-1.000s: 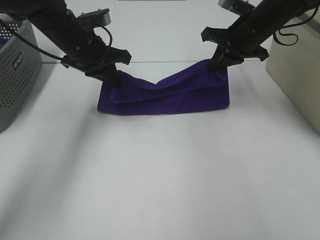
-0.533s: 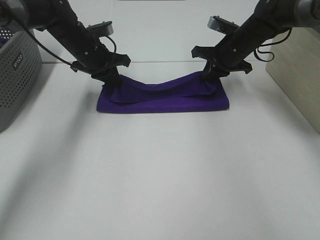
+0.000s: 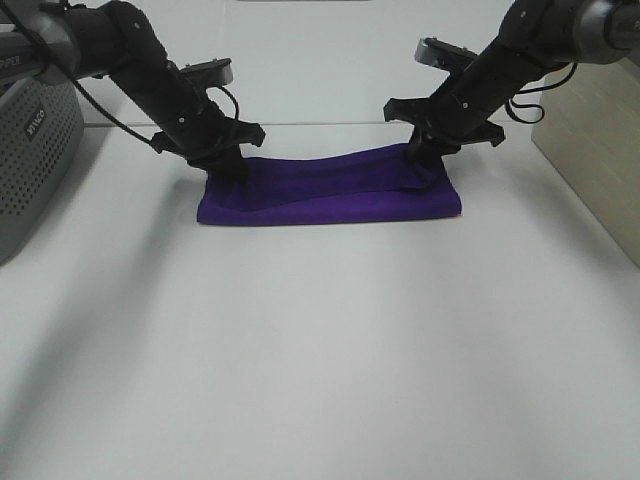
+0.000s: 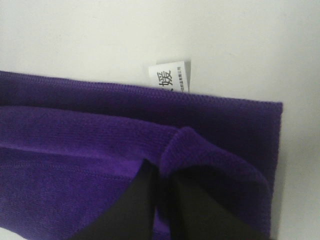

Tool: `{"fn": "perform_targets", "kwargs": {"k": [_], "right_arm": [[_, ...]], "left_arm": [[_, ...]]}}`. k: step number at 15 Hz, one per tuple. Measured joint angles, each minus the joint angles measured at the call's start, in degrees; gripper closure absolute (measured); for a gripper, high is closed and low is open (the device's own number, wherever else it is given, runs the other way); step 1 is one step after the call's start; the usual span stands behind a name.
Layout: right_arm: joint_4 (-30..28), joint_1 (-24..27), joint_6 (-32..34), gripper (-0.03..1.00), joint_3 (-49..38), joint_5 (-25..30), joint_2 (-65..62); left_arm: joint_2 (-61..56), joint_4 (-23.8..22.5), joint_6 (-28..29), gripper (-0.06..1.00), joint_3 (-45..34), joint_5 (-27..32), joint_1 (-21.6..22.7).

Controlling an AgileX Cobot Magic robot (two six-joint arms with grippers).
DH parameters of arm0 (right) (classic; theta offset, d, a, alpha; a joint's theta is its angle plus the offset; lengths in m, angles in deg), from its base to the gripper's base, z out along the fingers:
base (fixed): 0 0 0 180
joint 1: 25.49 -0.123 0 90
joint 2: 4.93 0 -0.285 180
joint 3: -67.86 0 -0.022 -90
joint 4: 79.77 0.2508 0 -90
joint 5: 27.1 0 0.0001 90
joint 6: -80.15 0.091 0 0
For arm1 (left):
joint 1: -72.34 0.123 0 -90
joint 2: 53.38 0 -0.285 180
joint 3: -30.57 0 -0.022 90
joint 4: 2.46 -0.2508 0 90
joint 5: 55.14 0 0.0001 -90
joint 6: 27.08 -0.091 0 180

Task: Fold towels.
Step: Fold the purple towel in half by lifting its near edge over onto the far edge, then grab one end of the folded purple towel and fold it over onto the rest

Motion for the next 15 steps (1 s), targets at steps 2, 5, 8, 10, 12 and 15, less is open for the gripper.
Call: {"fn": "perform_targets", "kwargs": {"k": [2, 5, 8, 10, 12, 15], "right_arm": [[-2.12, 0.00, 1.03, 0.72, 0.00, 0.11, 0.00], [-2.58, 0.00, 2.23, 0.35, 0.00, 0.80, -0.06], [-3.15, 0.00, 2.29, 0.23, 0.17, 3.55, -1.49], [-4.81, 0.00, 2.29, 0.22, 0.52, 6.70, -4.58], [-6.99, 0.00, 3.27, 0.22, 0.57, 12.61, -8.31], [-8.77, 0.00, 5.21, 0.22, 0.63, 21.60, -11.29]], "left_arm": [[0.00, -1.03, 0.00, 0.66, 0.00, -0.06, 0.00], [-0.17, -3.95, 3.44, 0.31, 0.29, 0.29, 0.00], [-0.29, -8.02, 6.59, 0.19, 5.56, 8.19, 0.00], [-0.34, -8.94, 6.93, 0.18, 9.80, 13.58, 0.23], [-0.46, -7.85, 7.05, 0.18, 10.66, 14.21, 1.83], [0.52, -1.66, 6.88, 0.18, 10.66, 14.38, 6.65]]}}
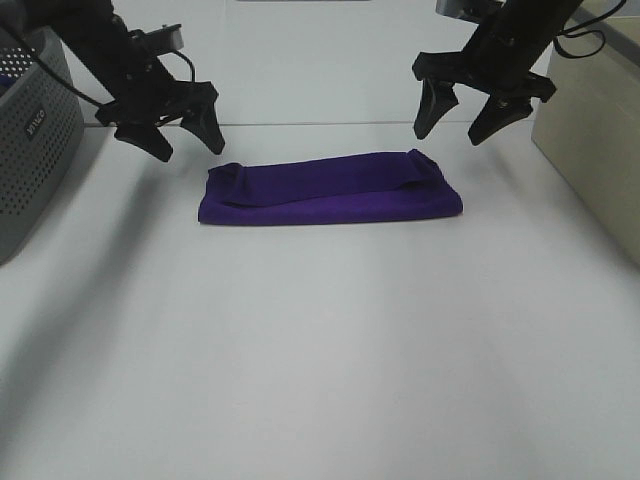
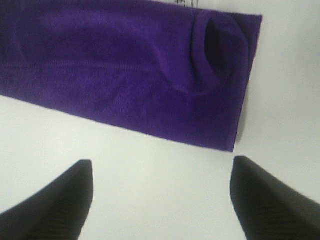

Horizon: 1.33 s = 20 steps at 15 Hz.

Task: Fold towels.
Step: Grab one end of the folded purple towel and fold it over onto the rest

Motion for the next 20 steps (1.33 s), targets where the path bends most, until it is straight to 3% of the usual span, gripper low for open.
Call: {"fn": "perform_targets", "kwargs": {"k": [2, 4, 13, 16, 20], "right_arm": [[-0.06, 0.00, 0.00, 0.22, 0.00, 3.55, -0.63], [-0.23, 0.00, 0.57, 0.22, 0.00, 4.58, -0.63], [-0.40, 0.00, 1.49, 0.22, 0.00, 4.64, -0.63], [-0.40, 0.00, 1.49, 0.22, 0.00, 4.76, -0.63], [-0.40, 0.00, 1.49, 0.22, 0.00, 4.76, -0.63]], "left_arm": [[1.66, 4.70, -0.86, 0.18, 0.00, 0.06, 2.75], [4.07, 6.53, -1.32, 0.18, 0.00, 0.17, 4.30], [5.33, 10.83, -1.60, 0.19, -3.95, 0.00, 4.13], [5.56, 11.00, -1.66, 0.19, -3.95, 0.00, 1.72], [7.28, 14.95, -1.66, 0.20, -3.61, 0.00, -4.01]]}}
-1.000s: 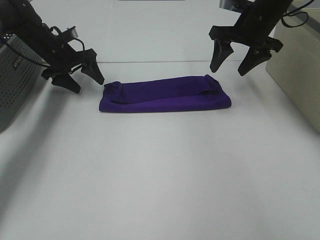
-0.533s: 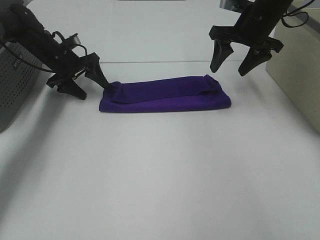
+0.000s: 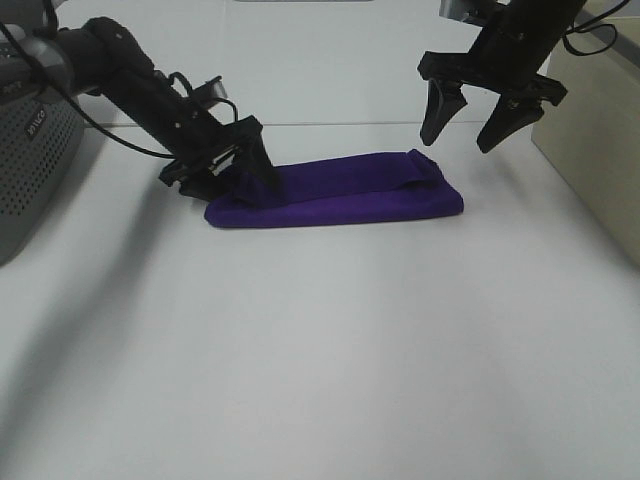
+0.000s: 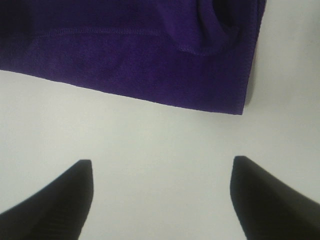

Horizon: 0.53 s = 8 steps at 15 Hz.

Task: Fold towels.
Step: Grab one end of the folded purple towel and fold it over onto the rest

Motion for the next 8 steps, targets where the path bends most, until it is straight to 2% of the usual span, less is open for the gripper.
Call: {"fn": "perform_targets", "kwargs": {"k": [2, 3, 4, 6, 7, 8], "right_arm": [[0.00, 0.00, 0.00, 0.22, 0.00, 0.00, 0.00], [0.00, 0.00, 0.00, 0.22, 0.00, 0.00, 0.00], [0.00, 0.00, 0.00, 0.22, 0.00, 0.00, 0.00], [0.57, 0.00, 0.00, 0.22, 0.00, 0.00, 0.00], [0.92, 0.00, 0.00, 0.22, 0.00, 0.00, 0.00], [1.03, 0.00, 0.00, 0.22, 0.00, 0.00, 0.00]], "left_arm": [[0.34, 0.63, 0.52, 0.23, 0.00, 0.00, -2.06], [0.46, 0.69, 0.92, 0.32, 0.00, 0.00, -2.29], [0.74, 0.57, 1.49, 0.46, 0.00, -0.11, -2.46], [1.32, -0.11, 1.03, 0.84, -0.06, -0.46, -2.46], [1.43, -0.23, 0.23, 0.90, -0.06, -0.40, -2.46], [1.43, -0.29, -0.46, 0.90, -0.06, -0.34, -2.46]]}}
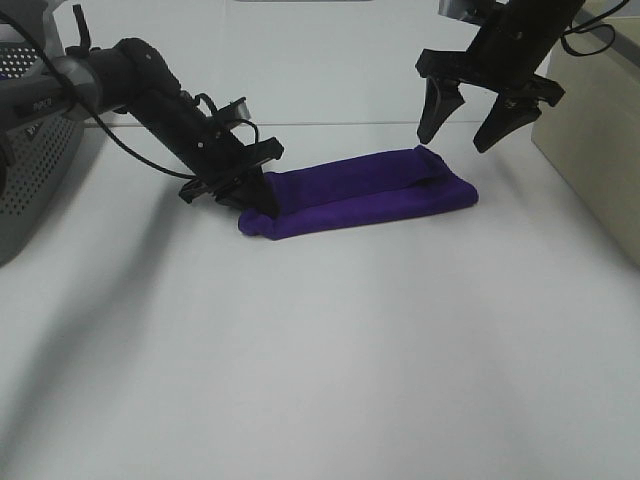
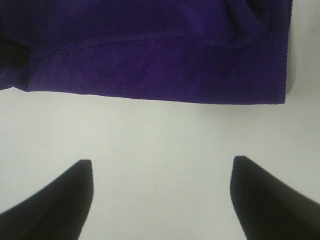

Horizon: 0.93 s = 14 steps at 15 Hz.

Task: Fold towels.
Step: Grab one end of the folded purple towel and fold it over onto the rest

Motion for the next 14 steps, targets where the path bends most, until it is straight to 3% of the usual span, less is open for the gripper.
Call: {"fn": "perform_targets", "kwargs": {"k": [2, 3, 4, 6, 9, 14], "right_arm": [[0.00, 0.00, 0.11, 0.22, 0.00, 0.00, 0.00], [0.00, 0.00, 0.52, 0.22, 0.00, 0.00, 0.00], [0.00, 0.00, 1.03, 0.22, 0.00, 0.06, -0.29], [0.00, 0.00, 1.26, 0.22, 0.00, 0.06, -1.43], [0.00, 0.00, 1.38, 0.22, 0.00, 0.11, -4.24], [0.06, 0.00, 1.49, 0.22, 0.00, 0.11, -7.28]], "left_arm": [[-0.80, -1.95, -1.49, 0.90, 0.06, 0.06, 0.00], [-1.83, -4.98, -1.49, 0.90, 0.06, 0.52, 0.17], [-4.35, -13.12, -1.49, 0.90, -0.34, 0.69, 2.12], [-7.39, -16.79, -1.49, 0.90, -0.63, 0.69, 3.95], [-11.23, -16.16, -1.89, 0.90, -0.52, 0.74, 2.86], [-10.14, -12.83, -2.86, 0.90, -0.34, 0.57, -4.58]]}}
